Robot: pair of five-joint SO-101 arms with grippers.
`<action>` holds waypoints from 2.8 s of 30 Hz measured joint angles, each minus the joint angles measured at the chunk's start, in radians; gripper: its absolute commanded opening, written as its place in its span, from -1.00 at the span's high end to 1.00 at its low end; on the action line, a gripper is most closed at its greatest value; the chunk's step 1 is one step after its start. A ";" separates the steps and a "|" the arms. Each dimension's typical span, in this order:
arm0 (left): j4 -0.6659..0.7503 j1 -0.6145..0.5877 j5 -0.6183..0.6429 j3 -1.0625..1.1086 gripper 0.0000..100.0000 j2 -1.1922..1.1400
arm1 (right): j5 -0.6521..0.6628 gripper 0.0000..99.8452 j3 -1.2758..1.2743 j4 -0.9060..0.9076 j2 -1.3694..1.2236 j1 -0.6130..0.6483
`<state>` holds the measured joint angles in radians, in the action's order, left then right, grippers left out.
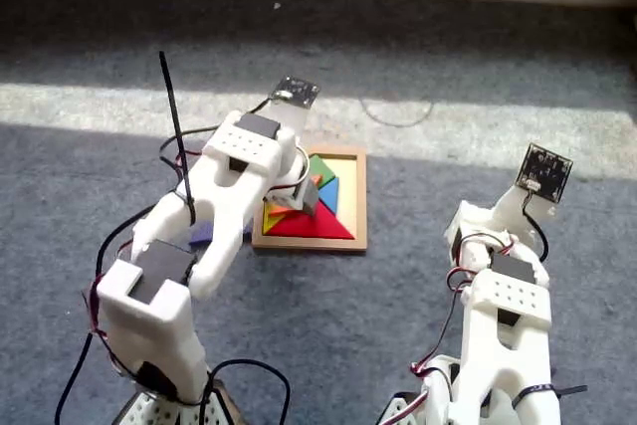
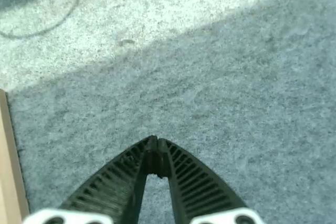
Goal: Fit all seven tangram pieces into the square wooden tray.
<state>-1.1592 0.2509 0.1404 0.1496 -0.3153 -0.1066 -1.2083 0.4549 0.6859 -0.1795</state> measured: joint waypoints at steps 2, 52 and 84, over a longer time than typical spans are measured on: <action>0.000 0.000 0.000 -0.020 0.67 -0.020 | 0.000 0.98 0.000 0.000 0.000 0.000; 0.608 0.287 0.276 0.388 0.99 0.322 | 0.000 0.98 0.000 0.000 0.000 0.002; 0.419 0.282 0.353 0.252 0.62 0.199 | 0.000 0.98 0.000 0.000 0.000 0.002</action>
<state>-0.7403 0.5332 0.4933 0.4012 -0.1158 -0.1066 -1.2083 0.4549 0.6859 -0.1780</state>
